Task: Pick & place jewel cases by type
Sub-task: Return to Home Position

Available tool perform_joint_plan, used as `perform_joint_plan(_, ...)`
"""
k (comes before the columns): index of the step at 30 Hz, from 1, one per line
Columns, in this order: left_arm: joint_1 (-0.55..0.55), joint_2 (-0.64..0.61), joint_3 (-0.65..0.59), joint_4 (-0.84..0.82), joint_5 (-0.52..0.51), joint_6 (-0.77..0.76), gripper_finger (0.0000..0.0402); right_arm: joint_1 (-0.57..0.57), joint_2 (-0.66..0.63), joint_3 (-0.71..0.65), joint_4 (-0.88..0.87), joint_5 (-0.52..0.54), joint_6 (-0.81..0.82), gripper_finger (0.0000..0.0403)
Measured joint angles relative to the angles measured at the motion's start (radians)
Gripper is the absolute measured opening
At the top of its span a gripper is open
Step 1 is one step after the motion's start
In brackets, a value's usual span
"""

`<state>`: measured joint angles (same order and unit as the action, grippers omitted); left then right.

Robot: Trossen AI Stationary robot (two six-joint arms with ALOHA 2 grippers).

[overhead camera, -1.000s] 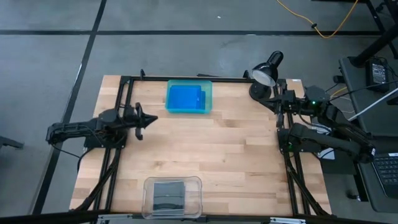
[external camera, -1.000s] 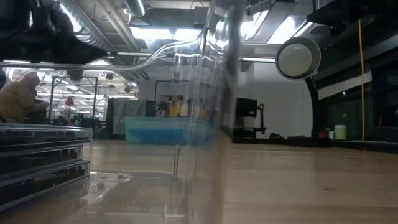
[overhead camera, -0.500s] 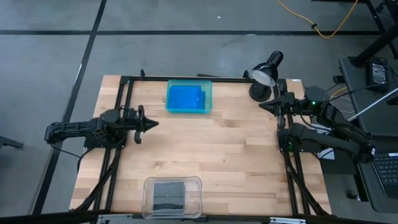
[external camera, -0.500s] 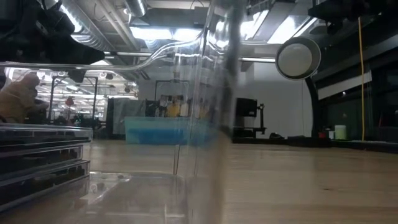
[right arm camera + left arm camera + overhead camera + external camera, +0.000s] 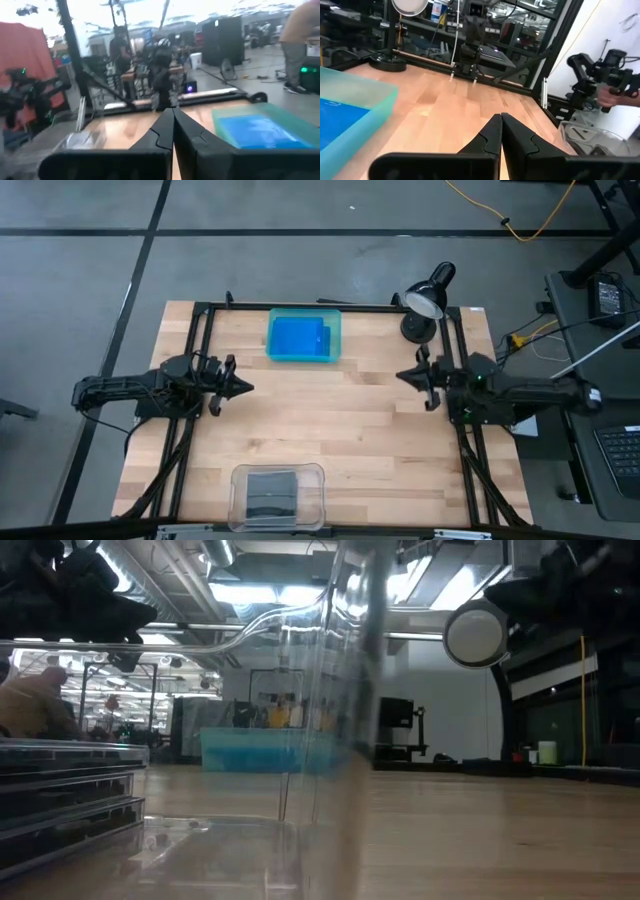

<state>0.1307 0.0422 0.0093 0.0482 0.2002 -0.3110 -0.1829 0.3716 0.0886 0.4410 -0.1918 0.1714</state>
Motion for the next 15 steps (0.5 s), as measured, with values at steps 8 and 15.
perform_joint_plan(8, 0.000, 0.000, 0.000, 0.000, 0.002, -0.008, 0.0004, 0.076, -0.178, -0.081, -0.093, -0.016, 0.025, 0.0010)
perform_joint_plan(15, 0.000, 0.000, 0.000, 0.000, 0.005, -0.009, 0.0004, 0.077, -0.369, -0.041, -0.298, 0.039, -0.029, 0.0004)
